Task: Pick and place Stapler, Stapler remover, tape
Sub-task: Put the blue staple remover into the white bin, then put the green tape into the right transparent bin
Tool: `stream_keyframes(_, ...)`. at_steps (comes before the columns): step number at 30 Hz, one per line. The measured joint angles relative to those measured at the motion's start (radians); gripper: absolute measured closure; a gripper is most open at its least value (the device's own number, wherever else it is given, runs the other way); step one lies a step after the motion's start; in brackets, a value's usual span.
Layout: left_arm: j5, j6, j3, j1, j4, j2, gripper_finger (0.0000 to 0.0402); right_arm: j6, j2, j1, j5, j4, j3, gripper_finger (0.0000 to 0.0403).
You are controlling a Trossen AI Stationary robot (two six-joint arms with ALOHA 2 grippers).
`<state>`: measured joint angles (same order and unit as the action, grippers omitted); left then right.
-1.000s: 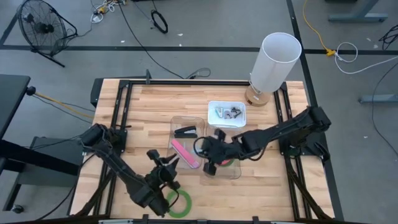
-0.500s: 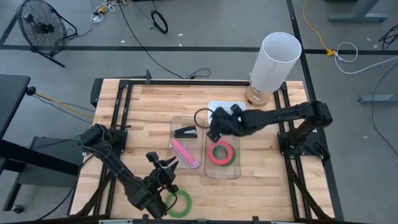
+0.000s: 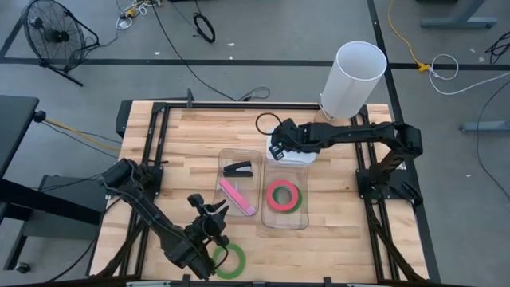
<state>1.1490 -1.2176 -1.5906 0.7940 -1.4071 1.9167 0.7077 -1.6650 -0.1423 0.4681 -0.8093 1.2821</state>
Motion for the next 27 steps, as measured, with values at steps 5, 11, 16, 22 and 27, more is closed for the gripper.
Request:
stream_keyframes(5,0.000,0.000,0.000,0.000,0.000,0.000,0.0314,-0.005,0.000,-0.003,-0.017,-0.001,-0.003,0.0310)
stream_keyframes(11,0.000,0.000,0.000,0.000,0.000,0.000,0.0314,-0.020,0.000,-0.003,-0.068,-0.003,-0.003,0.0249)
stream_keyframes(16,-0.012,-0.001,0.000,0.000,0.003,0.000,0.0314,-0.042,0.000,-0.003,-0.135,-0.001,-0.003,0.0230)
stream_keyframes(22,-0.028,0.000,0.000,0.000,0.005,0.000,0.0314,-0.076,0.000,-0.003,-0.261,0.036,0.030,0.0228)
stream_keyframes(27,-0.028,-0.001,0.000,-0.001,0.006,0.000,0.0314,-0.087,0.000,0.019,-0.425,0.073,0.071,0.0227)
